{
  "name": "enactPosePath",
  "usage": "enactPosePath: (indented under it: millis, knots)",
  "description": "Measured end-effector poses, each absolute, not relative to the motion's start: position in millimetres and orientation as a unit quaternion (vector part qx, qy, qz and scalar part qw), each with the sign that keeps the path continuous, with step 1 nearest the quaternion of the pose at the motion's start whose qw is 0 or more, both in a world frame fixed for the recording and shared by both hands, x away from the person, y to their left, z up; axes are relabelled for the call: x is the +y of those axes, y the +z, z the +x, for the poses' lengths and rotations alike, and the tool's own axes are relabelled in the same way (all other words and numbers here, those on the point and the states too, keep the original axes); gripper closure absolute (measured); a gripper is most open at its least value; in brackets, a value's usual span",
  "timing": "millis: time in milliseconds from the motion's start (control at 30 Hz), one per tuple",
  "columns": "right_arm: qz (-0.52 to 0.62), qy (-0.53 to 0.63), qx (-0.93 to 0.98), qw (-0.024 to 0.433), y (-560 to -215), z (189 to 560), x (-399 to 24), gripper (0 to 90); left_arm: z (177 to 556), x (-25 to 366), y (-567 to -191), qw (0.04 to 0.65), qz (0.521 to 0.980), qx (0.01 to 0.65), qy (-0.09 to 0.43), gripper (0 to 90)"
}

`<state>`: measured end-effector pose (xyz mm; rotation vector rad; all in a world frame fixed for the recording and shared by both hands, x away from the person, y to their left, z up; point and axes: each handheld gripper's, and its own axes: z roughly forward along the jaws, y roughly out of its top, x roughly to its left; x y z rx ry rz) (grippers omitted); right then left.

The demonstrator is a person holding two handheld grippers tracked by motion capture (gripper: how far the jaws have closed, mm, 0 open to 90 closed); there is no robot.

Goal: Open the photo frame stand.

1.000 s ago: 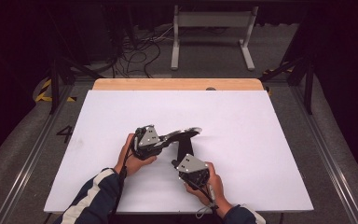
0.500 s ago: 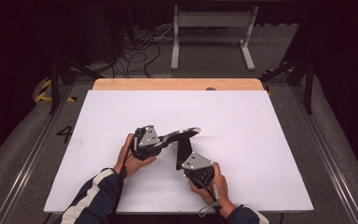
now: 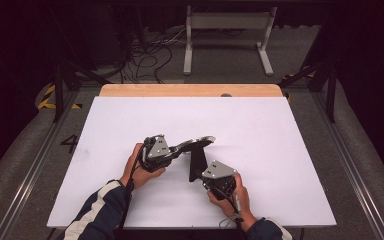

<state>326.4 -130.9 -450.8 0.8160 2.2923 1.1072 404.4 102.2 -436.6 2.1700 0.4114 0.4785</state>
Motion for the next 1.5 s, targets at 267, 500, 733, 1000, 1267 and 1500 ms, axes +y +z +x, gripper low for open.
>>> enactPosePath:
  millis: [267,500,733,1000,1267,1500]
  knots:
    - [0.305,0.408,0.830,0.227,-449.8,329.1,-139.4,90.0,402.3,103.4,-435.2,0.423,0.870,0.162,0.193,80.1]
    - [0.304,0.429,0.822,0.217,-447.7,329.5,-139.7,90.0,401.9,102.8,-435.2,0.423,0.870,0.161,0.195,80.1]
    - [0.289,0.447,0.819,0.214,-447.3,325.7,-117.9,90.0,402.1,103.0,-435.0,0.421,0.872,0.157,0.195,80.3]
    - [0.277,0.411,0.837,0.233,-460.7,325.5,-91.9,90.0,401.7,102.7,-435.0,0.419,0.873,0.155,0.197,80.4]
    - [0.285,0.400,0.839,0.233,-459.6,323.8,-95.7,90.0,399.0,102.0,-434.9,0.412,0.876,0.148,0.202,80.9]
    - [0.290,0.401,0.840,0.223,-457.8,321.6,-103.7,90.0,395.7,101.5,-433.3,0.407,0.880,0.141,0.200,81.0]
